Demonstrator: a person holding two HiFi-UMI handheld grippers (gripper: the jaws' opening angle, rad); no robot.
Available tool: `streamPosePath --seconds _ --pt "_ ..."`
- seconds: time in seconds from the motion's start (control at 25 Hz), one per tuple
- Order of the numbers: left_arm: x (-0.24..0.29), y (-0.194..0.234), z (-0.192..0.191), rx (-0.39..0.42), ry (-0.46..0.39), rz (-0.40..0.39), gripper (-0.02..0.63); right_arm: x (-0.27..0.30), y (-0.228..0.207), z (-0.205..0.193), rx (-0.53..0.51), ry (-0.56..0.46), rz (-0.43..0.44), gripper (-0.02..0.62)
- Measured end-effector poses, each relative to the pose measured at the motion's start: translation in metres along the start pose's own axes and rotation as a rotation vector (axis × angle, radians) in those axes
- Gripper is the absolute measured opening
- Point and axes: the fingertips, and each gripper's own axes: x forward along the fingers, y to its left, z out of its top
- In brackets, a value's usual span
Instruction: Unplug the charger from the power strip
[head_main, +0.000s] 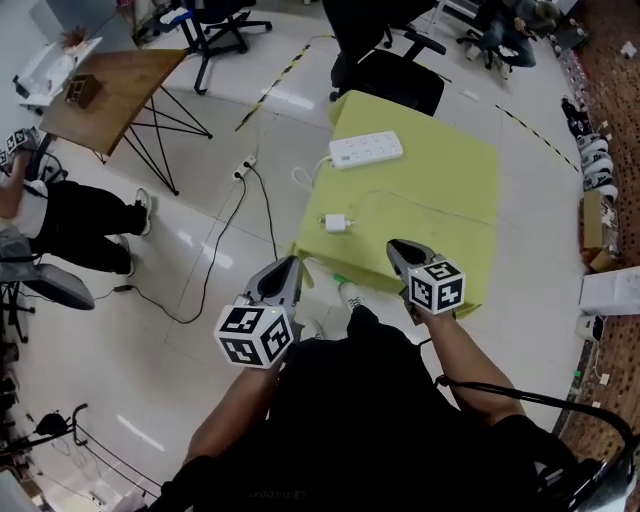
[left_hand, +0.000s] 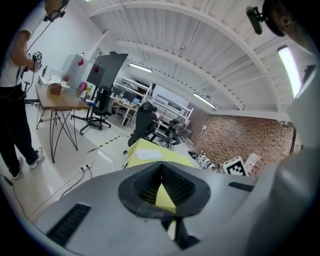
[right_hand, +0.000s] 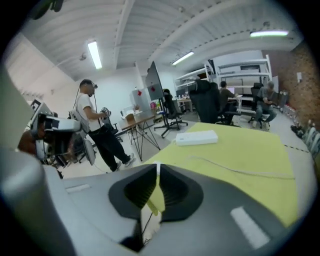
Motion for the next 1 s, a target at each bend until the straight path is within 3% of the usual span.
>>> streamPosePath --seconds 0.04,0.24,0.4,0.56,1.0 --pt "0.003 -0.003 -0.001 0.013 0.005 -0.015 0.005 -0.015 0.002 0.006 0.018 -0.040 -0.012 0.003" --pt "0.023 -0.027 -0.005 0.062 0.039 -0.088 0.005 -0.089 0.011 0.030 0.136 -0.214 -0.024 0.002" --pt "0.030 -0.052 -0.008 0.088 0.057 -0.134 0.005 -0.129 0.022 0.037 0.153 -0.294 -0.004 0.002" --pt "0.028 -0.071 -0.012 0.099 0.061 -0.136 0.005 -0.149 0.030 0.036 0.111 -0.306 0.021 0.002" --pt "0.000 -0.130 -0.044 0.090 0.022 -0.046 0.005 -0.199 0.031 0.014 -0.022 -0.279 0.111 0.002"
